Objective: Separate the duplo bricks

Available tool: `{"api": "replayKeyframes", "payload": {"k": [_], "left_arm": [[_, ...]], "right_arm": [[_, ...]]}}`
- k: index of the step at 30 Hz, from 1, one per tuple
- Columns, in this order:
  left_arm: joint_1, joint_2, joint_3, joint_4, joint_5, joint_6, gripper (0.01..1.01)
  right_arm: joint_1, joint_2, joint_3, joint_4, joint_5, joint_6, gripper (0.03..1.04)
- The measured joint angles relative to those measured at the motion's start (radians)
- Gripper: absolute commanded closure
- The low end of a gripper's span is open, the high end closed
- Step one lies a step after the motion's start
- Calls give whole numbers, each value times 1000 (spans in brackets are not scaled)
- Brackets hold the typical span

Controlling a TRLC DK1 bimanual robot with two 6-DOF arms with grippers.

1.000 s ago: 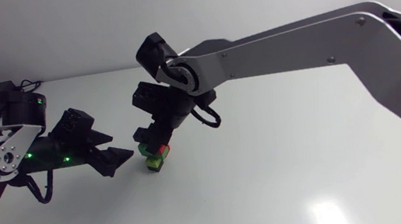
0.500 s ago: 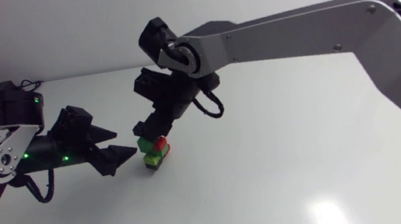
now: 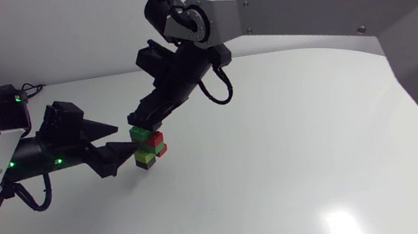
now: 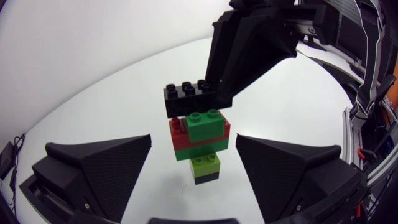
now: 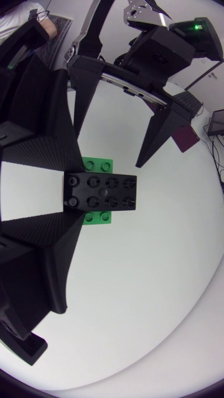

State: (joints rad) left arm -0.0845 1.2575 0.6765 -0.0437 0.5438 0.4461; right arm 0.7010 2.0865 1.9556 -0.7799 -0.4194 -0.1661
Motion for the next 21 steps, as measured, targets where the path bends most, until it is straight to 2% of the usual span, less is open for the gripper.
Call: {"api": "replayKeyframes", "payload": {"k": [11, 21], "left_arm": [[-1, -10, -3, 44, 1, -48, 107], [-1, -10, -21, 60, 1, -48, 107]], "right_arm": [[-11, 18, 23, -23, -76, 53, 959], [-41, 39, 39, -26, -79, 55, 959]]}}
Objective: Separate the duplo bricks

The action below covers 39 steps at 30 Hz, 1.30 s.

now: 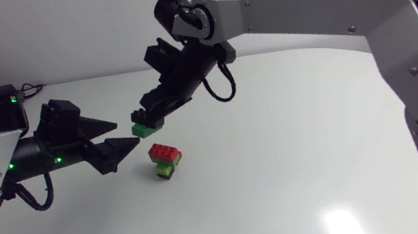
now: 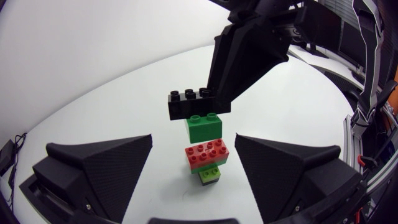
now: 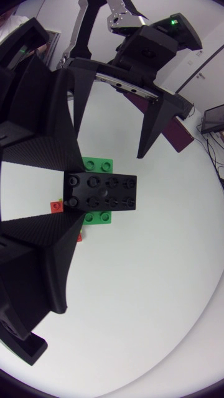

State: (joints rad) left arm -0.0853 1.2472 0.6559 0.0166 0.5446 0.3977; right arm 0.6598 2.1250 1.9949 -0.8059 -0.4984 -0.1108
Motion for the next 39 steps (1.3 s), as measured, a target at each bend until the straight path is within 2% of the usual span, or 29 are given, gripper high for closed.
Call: {"api": "replayKeyframes", "payload": {"k": [18, 25, 37, 39], "left_arm": [[-32, -2, -27, 18, -1, 0, 107], [-49, -5, -28, 75, -32, -10, 108], [-63, 48, -28, 130, -68, -28, 169], [-66, 62, -27, 142, -75, -31, 231]], "right_arm": [[-1, 8, 23, -3, -10, 45, 957], [-6, 6, 23, -3, -42, 60, 957], [-6, -2, 23, 1, -79, 89, 959], [-6, -8, 23, 1, -82, 93, 957]]}}
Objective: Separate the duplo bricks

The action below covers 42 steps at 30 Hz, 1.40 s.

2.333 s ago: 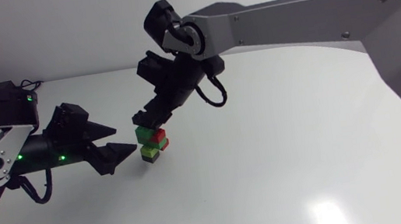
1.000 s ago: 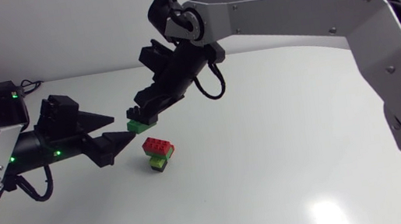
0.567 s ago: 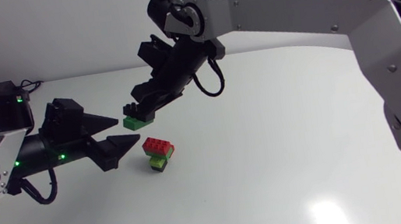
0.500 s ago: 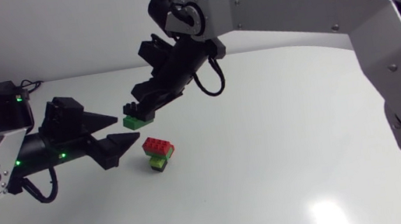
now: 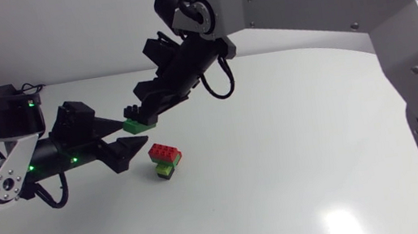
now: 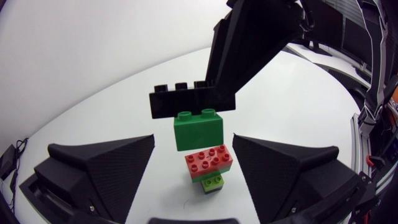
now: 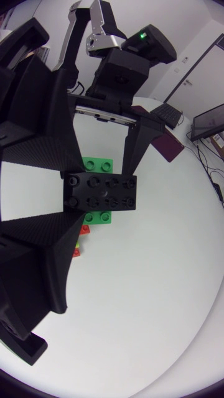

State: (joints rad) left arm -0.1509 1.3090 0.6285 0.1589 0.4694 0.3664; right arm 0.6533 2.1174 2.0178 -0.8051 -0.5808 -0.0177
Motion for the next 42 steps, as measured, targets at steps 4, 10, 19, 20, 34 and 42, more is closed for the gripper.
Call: {"api": "replayKeyframes", "payload": {"k": [4, 10, 19, 20, 34, 42], "left_arm": [[0, 22, 10, 14, -3, -14, 280], [0, 26, 26, 26, -5, -32, 280], [0, 26, 30, 38, -5, -51, 380], [0, 26, 30, 40, -6, -51, 425], [-11, 47, 30, 66, -2, -72, 610], [-20, 23, 10, 92, -6, -21, 610]], "right_arm": [[0, -12, 0, 4, -2, 3, 959], [0, -15, -7, 22, -8, 4, 957], [0, -15, -29, 38, -9, 8, 959], [0, -15, -32, 41, -11, 8, 957], [0, -18, -58, 79, -15, 22, 959], [-24, -23, -58, 61, -78, 40, 959]]}}
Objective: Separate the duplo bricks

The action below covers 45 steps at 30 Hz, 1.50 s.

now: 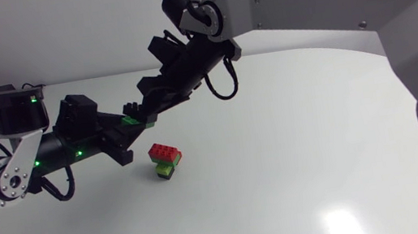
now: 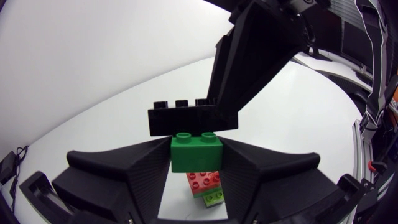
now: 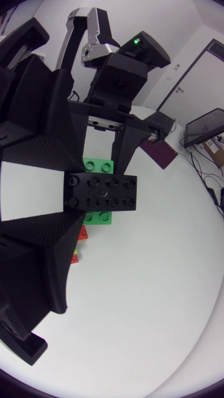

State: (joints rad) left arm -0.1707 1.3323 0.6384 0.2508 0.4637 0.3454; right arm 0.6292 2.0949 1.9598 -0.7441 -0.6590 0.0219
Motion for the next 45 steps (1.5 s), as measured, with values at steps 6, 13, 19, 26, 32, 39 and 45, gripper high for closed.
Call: {"api": "replayKeyframes", "payload": {"k": [6, 13, 19, 26, 32, 39, 45], "left_arm": [[0, -32, -25, 0, 0, 32, 608], [63, -42, -35, 0, 0, 50, 602], [234, 16, -61, 24, 49, 122, 597], [312, 218, -85, 118, 66, 178, 585], [301, 372, -85, 180, 81, 182, 574], [248, 482, -77, 271, 83, 159, 564], [245, 470, -70, 269, 82, 137, 543]], "right_arm": [[-35, 0, 21, -63, -79, 0, 959], [-60, -29, -18, -35, -10, -16, 959], [-92, -121, -127, 5, 32, -45, 959], [-143, -170, -219, 60, 40, -67, 959], [-152, -192, -298, 97, 65, -91, 959], [-172, -213, -370, 124, 89, -121, 959], [-202, -219, -414, 131, 134, -166, 959]]}}
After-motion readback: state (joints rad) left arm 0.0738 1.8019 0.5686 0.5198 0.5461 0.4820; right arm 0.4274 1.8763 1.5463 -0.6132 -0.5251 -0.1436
